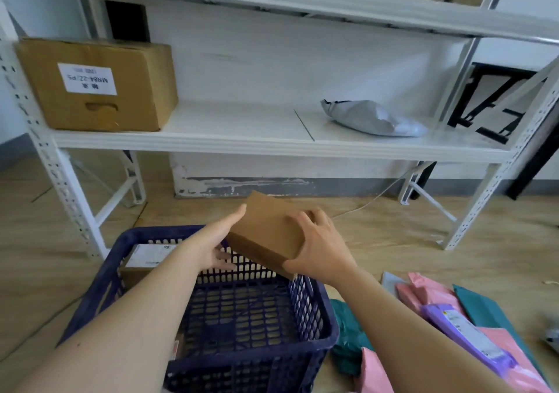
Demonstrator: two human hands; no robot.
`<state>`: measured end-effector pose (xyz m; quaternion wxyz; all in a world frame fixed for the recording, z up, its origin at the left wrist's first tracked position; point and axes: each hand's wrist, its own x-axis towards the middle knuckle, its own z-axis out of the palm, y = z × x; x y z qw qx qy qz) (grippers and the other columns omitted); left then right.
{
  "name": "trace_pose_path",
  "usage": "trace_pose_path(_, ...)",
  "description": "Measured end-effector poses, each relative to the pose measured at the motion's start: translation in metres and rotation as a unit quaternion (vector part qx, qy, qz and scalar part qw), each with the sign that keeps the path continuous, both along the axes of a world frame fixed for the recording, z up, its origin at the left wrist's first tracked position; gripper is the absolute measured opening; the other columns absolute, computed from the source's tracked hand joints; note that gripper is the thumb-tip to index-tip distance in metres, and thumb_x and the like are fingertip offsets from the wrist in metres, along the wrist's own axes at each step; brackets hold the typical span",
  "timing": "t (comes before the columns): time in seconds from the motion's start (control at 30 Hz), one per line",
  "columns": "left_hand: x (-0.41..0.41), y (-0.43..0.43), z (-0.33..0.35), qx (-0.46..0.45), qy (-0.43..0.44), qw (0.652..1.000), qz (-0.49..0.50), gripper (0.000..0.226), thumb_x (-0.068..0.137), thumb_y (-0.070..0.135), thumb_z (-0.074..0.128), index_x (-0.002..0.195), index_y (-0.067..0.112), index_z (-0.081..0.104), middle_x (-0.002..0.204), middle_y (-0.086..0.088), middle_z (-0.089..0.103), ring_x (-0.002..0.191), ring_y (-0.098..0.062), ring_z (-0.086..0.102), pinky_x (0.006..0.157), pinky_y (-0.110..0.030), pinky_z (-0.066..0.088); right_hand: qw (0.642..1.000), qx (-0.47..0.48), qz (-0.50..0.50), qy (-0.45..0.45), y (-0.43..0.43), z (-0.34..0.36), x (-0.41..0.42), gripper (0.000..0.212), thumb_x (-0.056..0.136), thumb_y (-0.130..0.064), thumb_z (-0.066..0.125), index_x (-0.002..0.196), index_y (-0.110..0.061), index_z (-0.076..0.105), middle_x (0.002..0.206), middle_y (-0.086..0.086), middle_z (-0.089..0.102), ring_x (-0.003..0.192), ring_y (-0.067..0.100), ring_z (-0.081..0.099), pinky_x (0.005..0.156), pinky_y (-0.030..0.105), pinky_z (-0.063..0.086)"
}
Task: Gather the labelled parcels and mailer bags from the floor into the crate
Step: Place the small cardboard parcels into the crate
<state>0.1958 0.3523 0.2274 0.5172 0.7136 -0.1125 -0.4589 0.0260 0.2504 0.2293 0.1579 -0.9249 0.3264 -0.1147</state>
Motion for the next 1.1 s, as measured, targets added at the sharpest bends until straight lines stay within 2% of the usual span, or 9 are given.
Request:
trace_pose_path(0.2, 0.017, 0.023, -0.009, 0.003, 0.079, 0.997, -0.015, 0.074, 0.069, 0.033, 0.081, 0.131, 0.015, 0.045, 0.134, -0.017, 0.043, 0.117, -0.040, 0.050, 0.078, -0.049, 0.056, 0.998, -0.044, 0.053, -0.013, 0.015, 0.001, 0.014, 0.094, 0.066, -0.039, 0.076, 0.142, -0.038, 0.021, 0.155, 0.000, 0.005, 0.142, 0.023, 0.014, 0.106, 0.037, 0.037)
trace_pose_path(0.3, 0.023, 0.027, -0.008, -0.031, 0.106, 0.994, 0.013, 0.077, 0.062, 0.030, 0.084, 0.128, 0.016, 0.048, 0.136, -0.014, 0.042, 0.122, -0.042, 0.046, 0.071, -0.047, 0.058, 0.998, -0.040, 0.051, -0.014, 0.016, -0.003, 0.019, 0.095, 0.067, -0.039, 0.076, 0.143, -0.038, 0.018, 0.155, -0.001, 0.003, 0.143, 0.023, 0.015, 0.107, 0.039, 0.038)
trace_pose_path(0.47, 0.034, 0.032, -0.009, -0.045, 0.107, 0.992, 0.049, 0.067, 0.066, 0.033, 0.083, 0.121, 0.017, 0.049, 0.131, -0.012, 0.049, 0.120, -0.036, 0.047, 0.087, -0.050, 0.052, 0.992, -0.078, 0.096, -0.003, 0.023, -0.007, 0.035, 0.091, 0.069, -0.037, 0.074, 0.142, -0.038, 0.019, 0.153, 0.000, 0.004, 0.140, 0.023, 0.019, 0.099, 0.038, 0.047)
trace_pose_path(0.6, 0.047, 0.039, -0.016, -0.050, 0.133, 0.986, 0.084, 0.089, 0.054, 0.055, 0.081, 0.126, 0.017, 0.047, 0.124, -0.014, 0.053, 0.109, -0.037, 0.055, 0.086, -0.052, 0.053, 0.985, -0.117, 0.125, 0.017, 0.028, -0.010, 0.044, 0.089, 0.070, -0.032, 0.072, 0.143, -0.036, 0.020, 0.154, 0.002, 0.001, 0.143, 0.023, 0.008, 0.090, 0.036, 0.053)
trace_pose_path(0.7, 0.056, 0.043, -0.020, -0.046, 0.154, 0.980, 0.120, 0.093, 0.057, 0.079, 0.063, 0.126, 0.020, 0.049, 0.117, -0.015, 0.058, 0.105, -0.038, 0.056, 0.086, -0.054, 0.051, 0.975, -0.153, 0.160, 0.031, 0.031, -0.013, 0.052, 0.087, 0.073, -0.028, 0.071, 0.143, -0.034, 0.020, 0.155, 0.005, -0.002, 0.145, 0.023, -0.003, 0.088, 0.039, 0.054)
trace_pose_path(0.87, 0.067, 0.047, -0.027, -0.002, 0.168, 0.978, 0.121, 0.119, 0.042, 0.097, 0.046, 0.134, 0.020, 0.043, 0.131, -0.016, 0.053, 0.120, -0.043, 0.047, 0.088, -0.068, 0.036, 0.949, -0.230, 0.215, 0.023, 0.030, -0.025, 0.064, 0.086, 0.072, -0.021, 0.074, 0.139, -0.032, 0.021, 0.155, 0.009, 0.003, 0.146, 0.029, -0.001, 0.067, 0.037, 0.059)
trace_pose_path(0.97, 0.072, 0.049, -0.026, -0.027, 0.179, 0.973, 0.143, 0.089, 0.060, 0.081, 0.056, 0.123, 0.018, 0.053, 0.121, -0.015, 0.059, 0.107, -0.039, 0.055, 0.082, -0.059, 0.045, 0.940, -0.255, 0.227, 0.005, 0.028, -0.030, 0.068, 0.092, 0.060, -0.020, 0.082, 0.137, -0.029, 0.031, 0.151, 0.016, 0.018, 0.144, 0.034, 0.016, 0.058, 0.031, 0.059)
trace_pose_path(1.03, 0.074, 0.050, -0.027, -0.043, 0.176, 0.971, 0.154, 0.069, 0.067, 0.068, 0.061, 0.117, 0.019, 0.057, 0.115, -0.015, 0.061, 0.102, -0.037, 0.058, 0.085, -0.054, 0.047, 0.934, -0.271, 0.234, -0.011, 0.029, -0.032, 0.070, 0.098, 0.056, -0.023, 0.084, 0.140, -0.030, 0.032, 0.149, 0.016, 0.025, 0.142, 0.035, 0.025, 0.070, 0.032, 0.059)
trace_pose_path(1.1, 0.076, 0.050, -0.029, -0.053, 0.164, 0.972, 0.161, 0.061, 0.069, 0.062, 0.062, 0.113, 0.020, 0.057, 0.110, -0.014, 0.061, 0.100, -0.036, 0.058, 0.081, -0.050, 0.048, 0.939, -0.253, 0.231, -0.023, 0.031, -0.032, 0.073, 0.105, 0.063, -0.033, 0.081, 0.146, -0.036, 0.016, 0.154, 0.012, 0.014, 0.144, 0.032, 0.019, 0.088, 0.035, 0.053)
